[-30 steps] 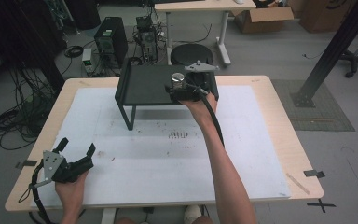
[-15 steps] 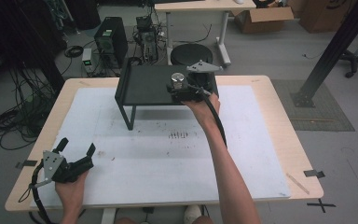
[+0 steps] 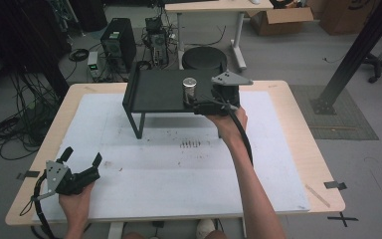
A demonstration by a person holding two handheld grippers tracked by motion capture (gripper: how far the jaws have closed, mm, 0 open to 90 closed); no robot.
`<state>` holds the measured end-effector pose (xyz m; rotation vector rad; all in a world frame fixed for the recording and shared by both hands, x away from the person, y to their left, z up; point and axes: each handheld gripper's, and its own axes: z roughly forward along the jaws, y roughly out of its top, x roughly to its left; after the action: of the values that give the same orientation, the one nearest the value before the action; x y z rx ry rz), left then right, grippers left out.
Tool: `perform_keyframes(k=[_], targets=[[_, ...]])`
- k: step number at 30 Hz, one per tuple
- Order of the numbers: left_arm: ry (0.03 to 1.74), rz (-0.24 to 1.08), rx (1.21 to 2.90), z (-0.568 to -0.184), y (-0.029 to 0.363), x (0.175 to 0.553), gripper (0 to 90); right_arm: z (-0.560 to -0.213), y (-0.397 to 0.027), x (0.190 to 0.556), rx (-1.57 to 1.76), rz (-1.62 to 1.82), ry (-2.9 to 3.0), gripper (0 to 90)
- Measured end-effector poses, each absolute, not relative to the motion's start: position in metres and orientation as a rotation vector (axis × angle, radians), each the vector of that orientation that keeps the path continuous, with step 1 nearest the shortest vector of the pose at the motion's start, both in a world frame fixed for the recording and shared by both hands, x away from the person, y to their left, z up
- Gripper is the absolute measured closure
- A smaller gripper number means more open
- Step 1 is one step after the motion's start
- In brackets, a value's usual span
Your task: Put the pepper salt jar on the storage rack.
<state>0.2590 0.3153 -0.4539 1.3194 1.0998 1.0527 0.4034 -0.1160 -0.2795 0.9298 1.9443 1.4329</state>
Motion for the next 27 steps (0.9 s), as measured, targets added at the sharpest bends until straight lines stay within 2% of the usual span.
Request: perform_keyframes(k=[13,27], targets=[[1.099,1.055,1.320,-0.454,0.315,0.259,2.9,-0.290,-0.152,0.372,0.971,1.439,1.872,0.3],[1.099,1.056,1.322,-0.454,0.315,0.259,2.9,-0.330,-0.180,0.352,1.044,1.421,1.832,0.3]])
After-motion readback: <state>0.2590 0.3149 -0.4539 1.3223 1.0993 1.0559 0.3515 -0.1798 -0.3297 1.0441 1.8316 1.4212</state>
